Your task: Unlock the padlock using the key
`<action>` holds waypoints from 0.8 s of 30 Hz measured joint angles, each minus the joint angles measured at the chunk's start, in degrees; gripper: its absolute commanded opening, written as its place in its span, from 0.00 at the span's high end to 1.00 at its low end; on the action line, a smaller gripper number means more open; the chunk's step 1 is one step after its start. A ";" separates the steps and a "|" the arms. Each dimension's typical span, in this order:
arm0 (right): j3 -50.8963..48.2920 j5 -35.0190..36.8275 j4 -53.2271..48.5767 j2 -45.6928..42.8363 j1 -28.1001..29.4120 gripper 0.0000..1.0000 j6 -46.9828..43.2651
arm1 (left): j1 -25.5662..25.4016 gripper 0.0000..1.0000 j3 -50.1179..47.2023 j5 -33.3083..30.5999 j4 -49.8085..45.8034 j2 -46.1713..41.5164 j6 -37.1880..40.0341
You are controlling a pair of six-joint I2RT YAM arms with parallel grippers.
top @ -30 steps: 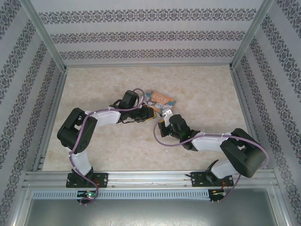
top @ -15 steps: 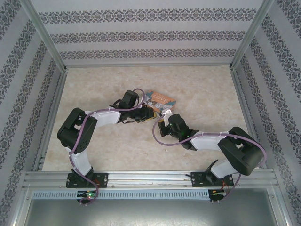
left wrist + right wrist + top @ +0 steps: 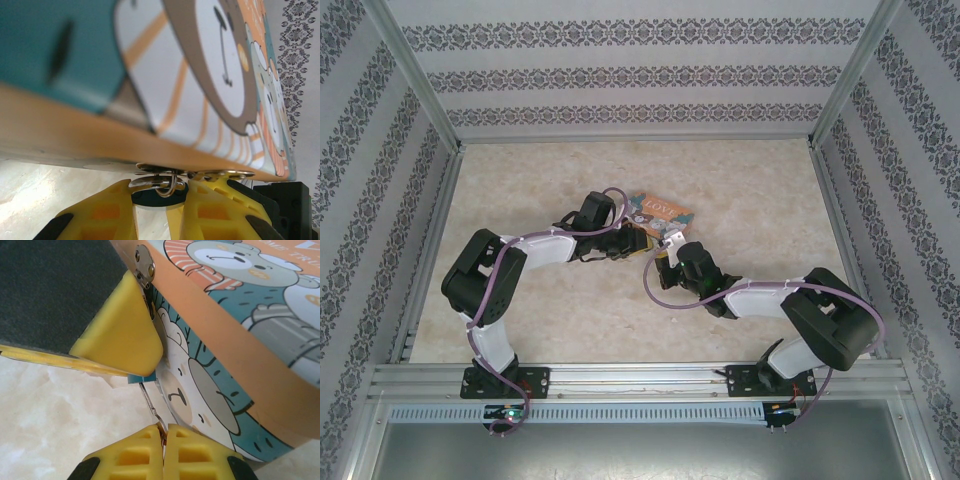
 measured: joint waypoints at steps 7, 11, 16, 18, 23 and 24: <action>0.00 1.11 2.51 1.42 0.22 1.00 0.02 | -0.04 0.95 0.00 -0.09 0.57 0.00 -0.42; 0.00 1.95 3.82 2.08 0.39 1.00 -0.02 | -0.02 0.95 0.00 -0.46 0.61 -0.11 -0.46; 0.00 2.54 5.90 2.78 0.39 1.00 -0.09 | -0.02 0.95 0.00 -1.20 1.03 -0.66 -0.66; 0.00 2.56 6.95 3.34 0.37 1.00 -0.11 | -0.02 0.95 0.00 -1.57 1.11 -0.76 -0.83; 0.00 2.45 9.38 4.92 0.37 1.00 0.02 | 0.00 0.95 0.00 -2.47 1.18 -0.79 -1.03; 0.00 2.25 9.77 5.07 0.37 1.00 0.07 | 0.00 0.95 0.00 -2.62 1.18 -0.79 -1.05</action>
